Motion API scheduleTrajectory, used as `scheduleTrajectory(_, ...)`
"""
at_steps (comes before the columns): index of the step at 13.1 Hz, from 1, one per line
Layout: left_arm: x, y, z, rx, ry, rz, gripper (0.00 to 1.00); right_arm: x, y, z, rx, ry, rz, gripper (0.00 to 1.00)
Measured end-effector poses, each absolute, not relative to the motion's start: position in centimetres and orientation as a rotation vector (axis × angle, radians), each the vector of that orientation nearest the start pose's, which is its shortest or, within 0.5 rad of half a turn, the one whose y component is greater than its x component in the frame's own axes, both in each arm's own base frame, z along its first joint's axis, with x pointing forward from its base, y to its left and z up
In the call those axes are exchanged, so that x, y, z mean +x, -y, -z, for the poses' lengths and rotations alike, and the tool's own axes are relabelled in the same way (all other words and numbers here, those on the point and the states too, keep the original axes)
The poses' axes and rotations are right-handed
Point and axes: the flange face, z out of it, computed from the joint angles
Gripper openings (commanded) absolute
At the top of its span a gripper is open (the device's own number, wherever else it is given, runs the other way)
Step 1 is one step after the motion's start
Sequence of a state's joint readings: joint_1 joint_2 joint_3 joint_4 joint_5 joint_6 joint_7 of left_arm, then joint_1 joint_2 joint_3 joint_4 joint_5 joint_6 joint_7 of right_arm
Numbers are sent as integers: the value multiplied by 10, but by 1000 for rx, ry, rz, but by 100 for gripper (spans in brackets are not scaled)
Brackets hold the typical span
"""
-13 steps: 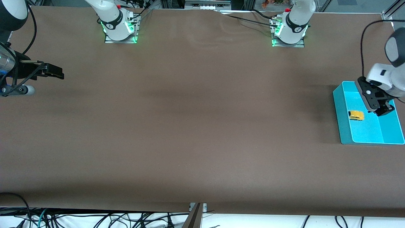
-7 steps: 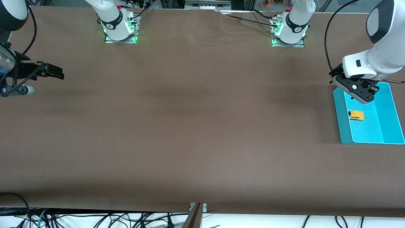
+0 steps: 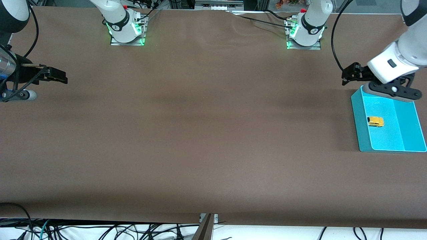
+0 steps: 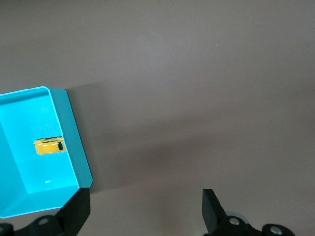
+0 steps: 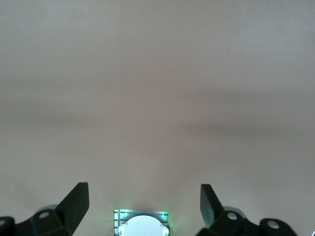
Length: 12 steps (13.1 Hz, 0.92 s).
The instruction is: Wind and store yellow beetle car
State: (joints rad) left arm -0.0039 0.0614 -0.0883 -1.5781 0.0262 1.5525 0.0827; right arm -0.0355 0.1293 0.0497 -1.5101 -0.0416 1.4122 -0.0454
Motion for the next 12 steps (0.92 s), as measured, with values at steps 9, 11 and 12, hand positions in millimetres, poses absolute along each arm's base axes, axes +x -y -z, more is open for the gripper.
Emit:
scheduleTrajectory(9,561,42,-591,-3114,-79,-43,100,573,-1,-568,-3152,92,-355,100)
scheduleTrajectory(11,561,42,-590,-3114,-78,-43,100,573,-1,-568,-3152,92,-354,100)
scheduleTrajectory(12,561,42,-590,-3114,-78,-42,100,573,-1,-568,-3152,92,-354,100)
